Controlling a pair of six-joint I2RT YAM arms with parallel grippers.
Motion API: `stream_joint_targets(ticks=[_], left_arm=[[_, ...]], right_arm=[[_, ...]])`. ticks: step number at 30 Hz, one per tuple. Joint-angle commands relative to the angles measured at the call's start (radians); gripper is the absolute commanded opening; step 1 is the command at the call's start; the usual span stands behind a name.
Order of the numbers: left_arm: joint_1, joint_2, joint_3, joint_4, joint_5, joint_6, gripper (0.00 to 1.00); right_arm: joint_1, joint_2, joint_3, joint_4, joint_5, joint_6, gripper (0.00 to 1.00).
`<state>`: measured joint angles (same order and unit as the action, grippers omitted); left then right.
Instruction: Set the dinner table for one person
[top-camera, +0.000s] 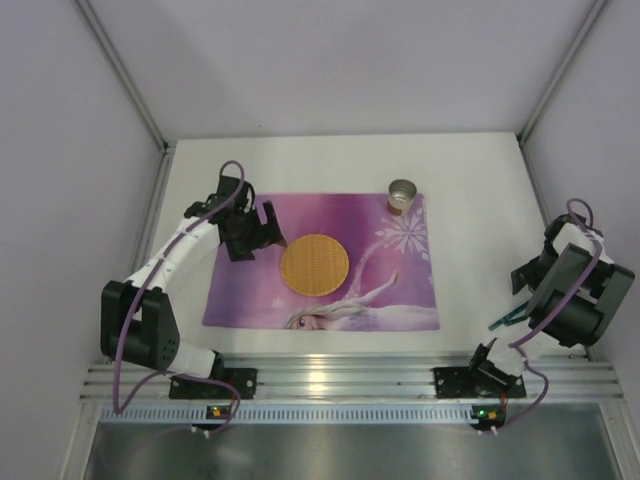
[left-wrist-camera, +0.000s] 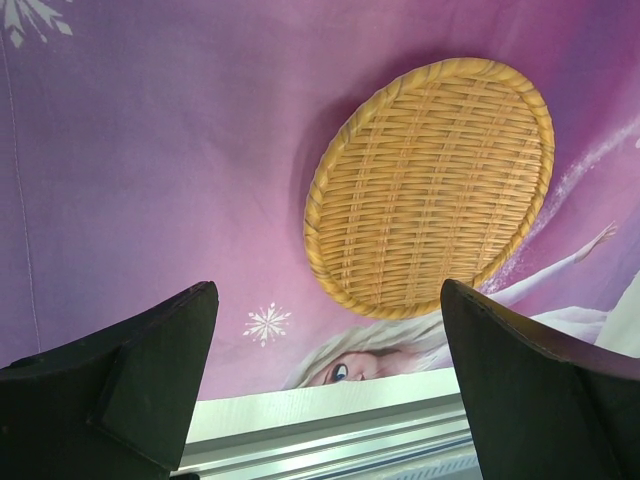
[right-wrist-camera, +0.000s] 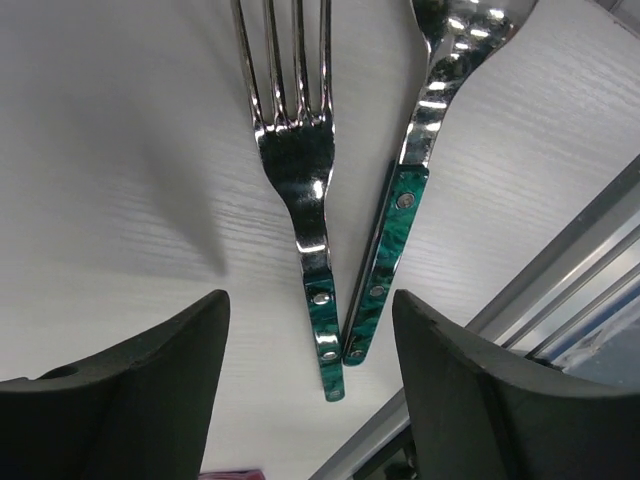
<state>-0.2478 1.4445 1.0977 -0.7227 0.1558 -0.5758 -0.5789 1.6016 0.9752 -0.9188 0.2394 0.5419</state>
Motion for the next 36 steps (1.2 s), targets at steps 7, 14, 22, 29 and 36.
stream_joint_targets(ticks=[7,14,22,29,36], left_arm=[[-0.002,-0.052,0.013,-0.043,-0.030,-0.013,0.98],[-0.002,-0.082,-0.001,-0.073,-0.059,-0.038,0.98],[-0.005,-0.107,0.013,-0.089,-0.064,-0.053,0.99],[-0.128,-0.131,0.145,0.020,-0.004,-0.045,0.98],[-0.451,0.048,0.453,0.037,-0.063,-0.001,0.99]], right_arm=[[-0.012,0.099,0.027,0.110,-0.005,0.000,0.54],[-0.012,0.162,-0.018,0.173,-0.011,-0.002,0.10],[0.033,0.155,-0.024,0.193,-0.101,0.000,0.00],[0.338,-0.002,0.114,0.068,-0.195,0.070,0.00],[0.676,-0.089,0.324,-0.037,-0.275,0.208,0.00]])
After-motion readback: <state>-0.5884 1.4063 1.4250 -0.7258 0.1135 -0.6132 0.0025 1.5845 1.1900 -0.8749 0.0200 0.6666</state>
